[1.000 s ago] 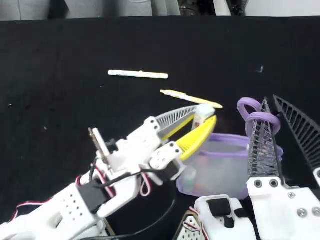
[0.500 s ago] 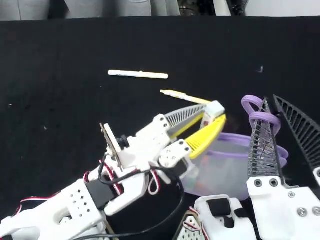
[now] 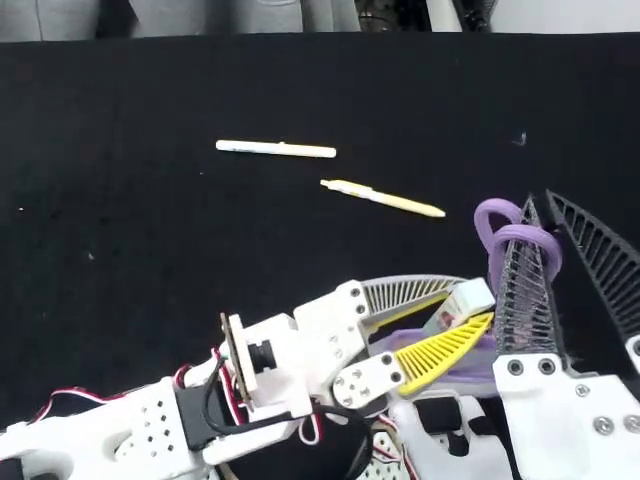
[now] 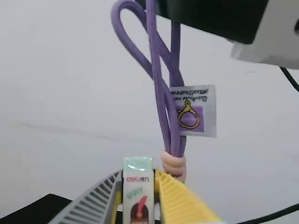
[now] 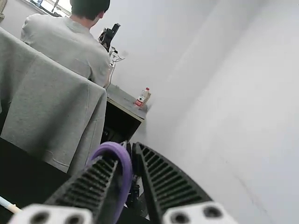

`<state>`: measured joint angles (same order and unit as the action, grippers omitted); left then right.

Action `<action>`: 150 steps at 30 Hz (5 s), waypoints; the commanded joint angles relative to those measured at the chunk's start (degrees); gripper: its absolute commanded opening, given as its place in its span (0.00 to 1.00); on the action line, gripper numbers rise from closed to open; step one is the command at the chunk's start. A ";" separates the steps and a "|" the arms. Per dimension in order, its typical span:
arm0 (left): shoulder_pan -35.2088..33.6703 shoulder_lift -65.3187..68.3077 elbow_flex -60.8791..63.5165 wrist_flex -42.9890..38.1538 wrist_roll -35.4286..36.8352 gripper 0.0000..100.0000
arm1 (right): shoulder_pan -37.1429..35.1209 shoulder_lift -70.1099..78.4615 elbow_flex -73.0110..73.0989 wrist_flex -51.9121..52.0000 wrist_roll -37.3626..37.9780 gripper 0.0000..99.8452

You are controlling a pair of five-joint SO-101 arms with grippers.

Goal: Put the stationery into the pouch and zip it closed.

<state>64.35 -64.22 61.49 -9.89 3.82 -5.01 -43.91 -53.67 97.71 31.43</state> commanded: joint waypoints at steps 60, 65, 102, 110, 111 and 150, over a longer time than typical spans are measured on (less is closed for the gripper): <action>3.12 -8.26 -1.27 6.68 -0.97 0.03 | -0.79 4.26 2.68 -1.58 0.35 0.01; 0.75 -8.09 0.75 6.51 -1.05 0.03 | -0.79 4.26 2.68 -1.58 0.35 0.01; -2.77 -2.90 -13.05 36.04 2.64 0.20 | -0.70 4.53 2.68 -1.58 0.35 0.01; -26.68 -2.99 -19.03 36.22 4.84 0.20 | -0.70 4.53 2.68 -1.49 1.49 0.01; -30.29 -2.99 -19.65 36.22 6.68 0.20 | -0.70 4.53 2.68 -1.41 1.85 0.01; -34.15 92.48 -81.10 58.20 49.76 0.20 | -0.70 4.53 2.68 -1.32 1.85 0.01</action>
<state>30.42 24.22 -10.07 48.04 43.82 -5.01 -40.84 -51.03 97.71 32.75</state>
